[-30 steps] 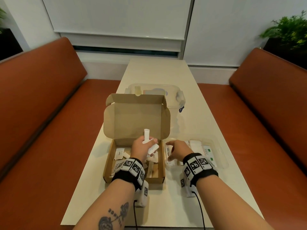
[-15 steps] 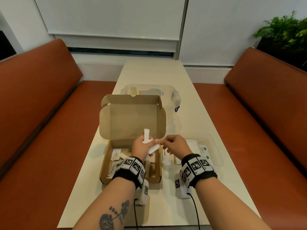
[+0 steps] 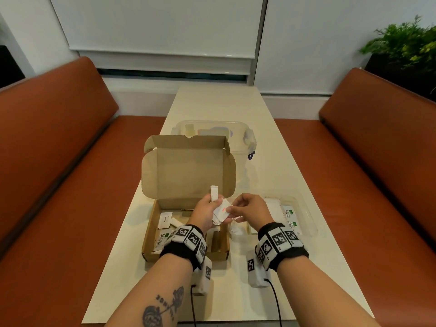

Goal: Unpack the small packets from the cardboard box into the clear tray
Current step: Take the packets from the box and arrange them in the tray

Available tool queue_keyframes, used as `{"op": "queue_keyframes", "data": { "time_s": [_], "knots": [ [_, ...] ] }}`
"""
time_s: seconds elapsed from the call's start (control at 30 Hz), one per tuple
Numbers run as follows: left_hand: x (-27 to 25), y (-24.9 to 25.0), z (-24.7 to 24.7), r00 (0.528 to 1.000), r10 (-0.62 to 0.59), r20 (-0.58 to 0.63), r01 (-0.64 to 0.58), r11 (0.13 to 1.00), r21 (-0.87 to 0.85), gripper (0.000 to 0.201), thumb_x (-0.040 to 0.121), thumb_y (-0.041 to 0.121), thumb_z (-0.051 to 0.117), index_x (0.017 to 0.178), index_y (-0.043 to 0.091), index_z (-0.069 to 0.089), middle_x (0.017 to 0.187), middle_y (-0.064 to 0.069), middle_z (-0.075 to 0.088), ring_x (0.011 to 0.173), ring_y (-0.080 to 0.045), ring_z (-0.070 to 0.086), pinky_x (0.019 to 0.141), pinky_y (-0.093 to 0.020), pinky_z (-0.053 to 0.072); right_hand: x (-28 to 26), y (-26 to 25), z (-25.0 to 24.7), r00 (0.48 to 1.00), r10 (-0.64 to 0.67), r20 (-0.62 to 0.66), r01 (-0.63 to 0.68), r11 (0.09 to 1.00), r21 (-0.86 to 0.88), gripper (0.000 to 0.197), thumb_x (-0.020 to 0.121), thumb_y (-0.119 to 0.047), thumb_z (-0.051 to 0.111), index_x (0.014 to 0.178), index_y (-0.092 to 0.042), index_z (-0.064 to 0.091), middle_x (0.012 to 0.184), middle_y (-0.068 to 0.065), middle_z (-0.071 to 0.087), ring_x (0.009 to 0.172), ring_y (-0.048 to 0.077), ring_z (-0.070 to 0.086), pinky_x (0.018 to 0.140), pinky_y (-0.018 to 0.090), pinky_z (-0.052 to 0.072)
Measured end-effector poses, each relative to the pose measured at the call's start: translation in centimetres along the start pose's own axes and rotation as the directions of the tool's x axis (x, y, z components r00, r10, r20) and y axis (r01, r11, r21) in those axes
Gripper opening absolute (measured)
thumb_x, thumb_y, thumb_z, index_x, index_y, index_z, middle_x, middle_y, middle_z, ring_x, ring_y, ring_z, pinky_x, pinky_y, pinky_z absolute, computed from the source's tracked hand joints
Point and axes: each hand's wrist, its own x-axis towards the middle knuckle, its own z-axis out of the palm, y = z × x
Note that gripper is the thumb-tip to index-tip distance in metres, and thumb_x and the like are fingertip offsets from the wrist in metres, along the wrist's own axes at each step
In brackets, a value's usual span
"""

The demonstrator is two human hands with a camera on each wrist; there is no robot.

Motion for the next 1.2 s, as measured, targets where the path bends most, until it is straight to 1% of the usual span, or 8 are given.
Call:
{"op": "queue_keyframes", "data": {
  "time_s": [0.23,0.4,0.57,0.7,0.8,0.97,1.03,1.2],
  "knots": [
    [-0.2,0.1,0.6,0.999,-0.019,0.045,0.022,0.998,-0.066,0.010,0.096,0.005,0.051,0.104,0.007,0.055,0.102,-0.023,0.059,0.078,-0.033,0.066,0.055,-0.035,0.060,0.0,0.5,-0.9,1.000,-0.017,-0.023,0.017,1.000,-0.011,0.017,0.075,-0.007,0.076,0.073,-0.007,0.059,0.067,0.001,0.059,0.066,0.013,0.057,0.063,0.027,0.054],
    [-0.5,-0.1,1.0,0.998,0.011,0.066,-0.008,0.999,-0.036,0.023,0.089,-0.008,0.056,0.106,0.007,0.054,0.109,-0.025,0.060,0.085,-0.036,0.067,0.061,-0.035,0.059,-0.1,0.7,-1.7,0.996,-0.005,-0.087,0.009,0.999,0.043,0.023,0.076,-0.002,0.074,0.069,-0.007,0.053,0.069,0.007,0.058,0.065,0.015,0.058,0.059,0.020,0.053],
    [-0.3,-0.4,1.2,0.999,0.004,0.037,-0.002,0.999,-0.046,0.023,0.085,-0.008,0.061,0.101,0.008,0.057,0.110,-0.019,0.060,0.092,-0.035,0.066,0.056,-0.031,0.060,-0.3,0.9,-2.6,0.994,0.050,-0.094,-0.030,0.979,0.202,0.025,0.078,0.008,0.068,0.069,-0.005,0.048,0.068,0.016,0.058,0.062,0.024,0.062,0.068,0.032,0.056],
    [0.1,-0.8,1.5,1.000,-0.007,0.027,0.008,1.000,-0.018,0.022,0.084,-0.007,0.063,0.099,0.010,0.060,0.112,-0.017,0.059,0.100,-0.036,0.064,0.054,-0.030,0.059,-0.6,1.1,-3.4,0.997,0.045,-0.063,-0.029,0.972,0.232,0.023,0.081,0.010,0.063,0.096,-0.005,0.056,0.073,0.017,0.062,0.066,0.024,0.062,0.065,0.026,0.057],
    [0.3,-1.1,2.1,0.999,-0.001,0.048,0.002,1.000,-0.014,0.023,0.084,-0.008,0.063,0.098,0.010,0.060,0.108,-0.018,0.062,0.090,-0.033,0.068,0.054,-0.030,0.058,-0.6,1.6,-4.2,0.997,0.015,-0.073,-0.001,0.981,0.195,0.034,0.084,0.008,0.058,0.112,-0.011,0.064,0.081,0.016,0.064,0.067,0.021,0.059,0.067,0.023,0.056],
    [0.6,-1.3,2.8,0.997,-0.002,0.075,0.002,1.000,-0.007,0.022,0.086,-0.011,0.059,0.096,0.009,0.057,0.100,-0.019,0.064,0.079,-0.032,0.070,0.054,-0.031,0.059,-0.6,2.6,-7.5,0.958,0.056,-0.281,-0.015,0.989,0.149,0.013,0.081,0.003,0.065,0.084,-0.009,0.067,0.074,0.009,0.067,0.064,0.017,0.059,0.061,0.023,0.051],
    [0.6,-1.5,2.8,0.998,-0.005,0.066,0.005,1.000,0.000,0.022,0.086,-0.011,0.058,0.095,0.009,0.057,0.099,-0.020,0.063,0.079,-0.032,0.069,0.053,-0.031,0.058,-0.6,3.4,-9.1,0.931,0.091,-0.355,-0.057,0.993,0.107,0.017,0.077,0.004,0.069,0.073,-0.010,0.060,0.070,0.009,0.064,0.064,0.019,0.057,0.062,0.026,0.050],
    [0.7,-2.1,2.9,0.999,-0.016,0.048,0.015,1.000,0.019,0.023,0.086,-0.011,0.059,0.097,0.009,0.057,0.101,-0.021,0.064,0.081,-0.033,0.069,0.054,-0.031,0.058,-1.3,5.0,-11.2,0.939,0.086,-0.333,-0.135,0.983,-0.127,0.018,0.075,0.000,0.073,0.074,-0.016,0.064,0.068,0.004,0.068,0.062,0.015,0.059,0.061,0.026,0.050]
  ]
}}
